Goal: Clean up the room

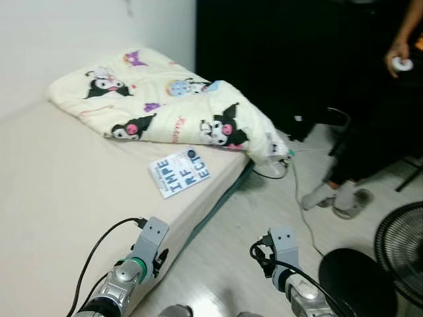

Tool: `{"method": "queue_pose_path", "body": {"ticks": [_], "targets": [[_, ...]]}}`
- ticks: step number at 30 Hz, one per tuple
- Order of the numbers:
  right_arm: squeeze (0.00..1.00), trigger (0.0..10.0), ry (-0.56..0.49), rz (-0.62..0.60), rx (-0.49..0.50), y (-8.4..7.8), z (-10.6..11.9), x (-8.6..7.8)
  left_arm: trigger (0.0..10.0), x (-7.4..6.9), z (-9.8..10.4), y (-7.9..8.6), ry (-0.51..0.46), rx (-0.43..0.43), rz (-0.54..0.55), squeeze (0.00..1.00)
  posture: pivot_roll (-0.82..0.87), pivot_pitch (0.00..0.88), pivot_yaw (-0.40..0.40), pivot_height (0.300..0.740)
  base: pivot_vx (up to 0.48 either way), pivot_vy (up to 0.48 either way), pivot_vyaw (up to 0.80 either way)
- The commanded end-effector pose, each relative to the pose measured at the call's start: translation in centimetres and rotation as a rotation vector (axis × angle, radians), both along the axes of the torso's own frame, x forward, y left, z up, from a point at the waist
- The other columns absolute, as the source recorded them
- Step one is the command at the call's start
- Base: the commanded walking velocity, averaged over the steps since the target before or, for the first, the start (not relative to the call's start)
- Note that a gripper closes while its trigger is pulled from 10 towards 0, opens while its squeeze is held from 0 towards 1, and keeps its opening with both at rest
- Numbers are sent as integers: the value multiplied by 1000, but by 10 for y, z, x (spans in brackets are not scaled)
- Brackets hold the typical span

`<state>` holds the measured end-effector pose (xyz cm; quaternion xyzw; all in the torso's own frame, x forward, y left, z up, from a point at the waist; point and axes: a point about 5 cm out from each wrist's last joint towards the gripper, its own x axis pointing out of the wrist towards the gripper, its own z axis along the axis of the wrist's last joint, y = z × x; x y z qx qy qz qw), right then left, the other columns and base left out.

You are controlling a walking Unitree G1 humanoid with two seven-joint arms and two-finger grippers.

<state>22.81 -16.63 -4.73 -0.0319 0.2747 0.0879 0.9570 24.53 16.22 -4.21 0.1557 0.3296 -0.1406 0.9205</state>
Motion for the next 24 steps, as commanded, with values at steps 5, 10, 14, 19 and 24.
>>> {"method": "queue_pose_path", "body": {"ticks": [5,10,14,19,24], "targets": [[0,10000,16,11,-10,-2,-3,-5,10000,-1,-2,-4,3,9,-24,0,2,0,21,740,0,0,719],[0,10000,2,21,-9,-2,-2,-3,10000,6,4,-6,-32,3,-22,0,1,0,21,740,0,0,719],[0,10000,-49,32,-5,-4,6,4,10000,22,20,-14,-115,-34,-43,0,0,0,21,740,0,0,719],[0,10000,-115,34,4,-5,16,14,10000,34,38,-26,-233,-25,-137,0,-1,0,23,740,0,0,719],[0,10000,-170,50,18,-2,25,22,10000,41,52,-30,-347,43,-218,0,0,0,24,740,0,0,719]]}}
